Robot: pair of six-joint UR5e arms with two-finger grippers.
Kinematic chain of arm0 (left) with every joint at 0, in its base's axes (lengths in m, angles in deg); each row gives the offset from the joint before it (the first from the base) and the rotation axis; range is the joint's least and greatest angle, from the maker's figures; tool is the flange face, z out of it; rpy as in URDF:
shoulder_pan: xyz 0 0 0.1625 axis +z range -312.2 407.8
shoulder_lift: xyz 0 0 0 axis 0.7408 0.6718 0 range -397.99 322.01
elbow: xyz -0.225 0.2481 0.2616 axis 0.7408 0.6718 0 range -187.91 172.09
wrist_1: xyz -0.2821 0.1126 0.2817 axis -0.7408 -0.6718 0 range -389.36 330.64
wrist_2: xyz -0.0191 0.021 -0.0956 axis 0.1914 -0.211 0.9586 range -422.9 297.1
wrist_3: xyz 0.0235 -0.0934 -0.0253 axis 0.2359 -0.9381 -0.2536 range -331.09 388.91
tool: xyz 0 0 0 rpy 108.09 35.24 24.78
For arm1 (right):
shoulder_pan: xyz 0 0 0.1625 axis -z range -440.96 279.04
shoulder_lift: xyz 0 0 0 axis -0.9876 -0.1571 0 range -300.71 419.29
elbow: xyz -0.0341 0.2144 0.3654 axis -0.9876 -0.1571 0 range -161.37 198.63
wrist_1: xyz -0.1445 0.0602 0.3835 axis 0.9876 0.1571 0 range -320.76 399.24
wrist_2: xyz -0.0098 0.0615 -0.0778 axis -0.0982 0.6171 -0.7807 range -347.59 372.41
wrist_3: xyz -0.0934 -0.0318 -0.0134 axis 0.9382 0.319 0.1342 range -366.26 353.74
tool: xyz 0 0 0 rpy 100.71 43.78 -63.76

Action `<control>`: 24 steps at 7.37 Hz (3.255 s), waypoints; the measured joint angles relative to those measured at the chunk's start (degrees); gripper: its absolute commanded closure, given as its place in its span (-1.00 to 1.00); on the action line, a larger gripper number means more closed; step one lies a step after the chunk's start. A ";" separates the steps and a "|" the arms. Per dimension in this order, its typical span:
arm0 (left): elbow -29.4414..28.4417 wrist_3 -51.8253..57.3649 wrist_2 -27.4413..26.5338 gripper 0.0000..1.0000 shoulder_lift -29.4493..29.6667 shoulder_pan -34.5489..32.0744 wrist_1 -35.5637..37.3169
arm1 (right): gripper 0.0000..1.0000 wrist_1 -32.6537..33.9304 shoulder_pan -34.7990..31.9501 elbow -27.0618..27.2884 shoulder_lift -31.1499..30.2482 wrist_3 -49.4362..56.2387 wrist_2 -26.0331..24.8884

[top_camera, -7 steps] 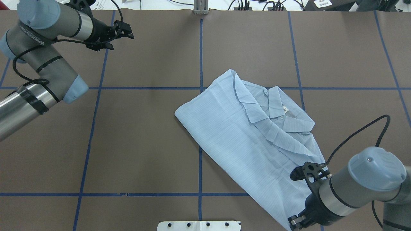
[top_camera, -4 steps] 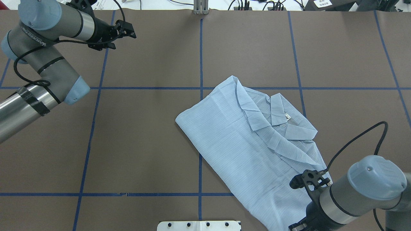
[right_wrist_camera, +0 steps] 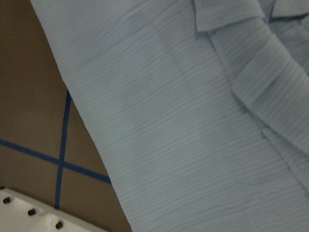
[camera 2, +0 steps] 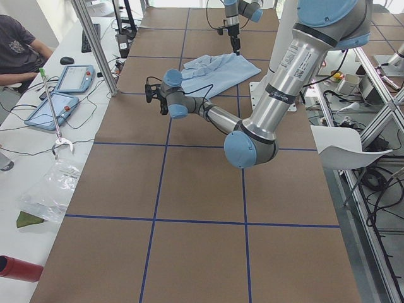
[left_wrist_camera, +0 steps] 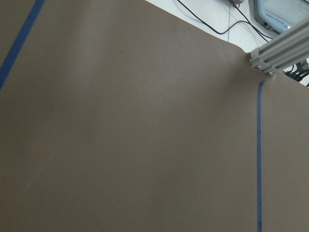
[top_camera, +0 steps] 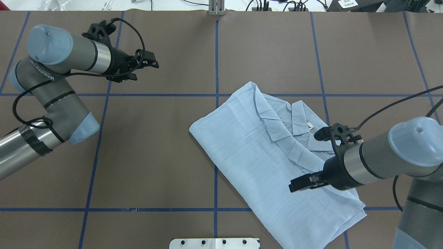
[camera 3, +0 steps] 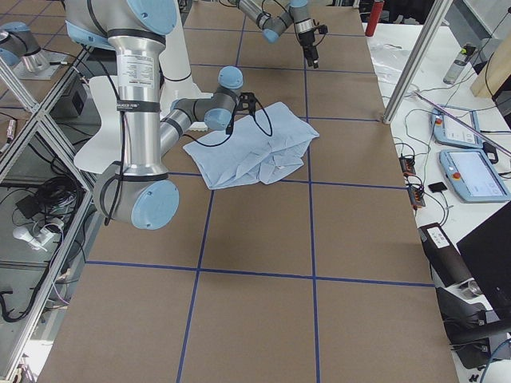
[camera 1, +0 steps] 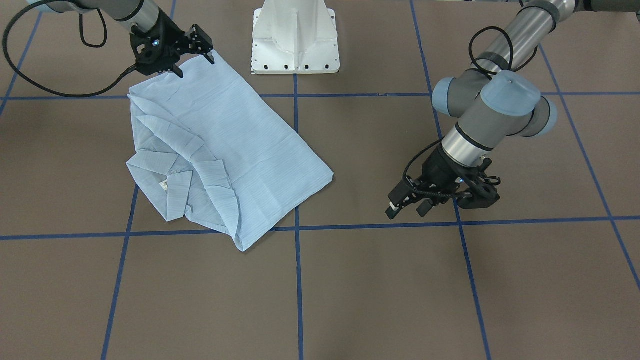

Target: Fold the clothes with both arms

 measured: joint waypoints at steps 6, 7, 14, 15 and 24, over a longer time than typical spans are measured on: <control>10.02 -9.91 -12.46 -0.93 7.38 14.76 31.32 | -1.00 5.17 -11.08 -9.43 7.54 12.88 -1.90; 7.58 -10.94 -13.98 -0.90 9.30 15.93 31.91 | -1.00 11.78 -12.20 -10.16 11.03 17.81 -1.74; -2.70 -12.26 -18.31 -0.55 14.48 20.39 32.14 | -1.00 23.80 -14.53 -11.21 16.97 22.51 1.33; -2.85 -12.17 -18.31 -0.33 14.39 20.60 32.14 | -1.00 23.79 -14.63 -11.22 16.99 22.12 1.75; -1.76 -11.74 -17.85 1.00 14.49 20.65 33.59 | -1.00 23.81 -14.89 -11.12 16.93 21.81 2.50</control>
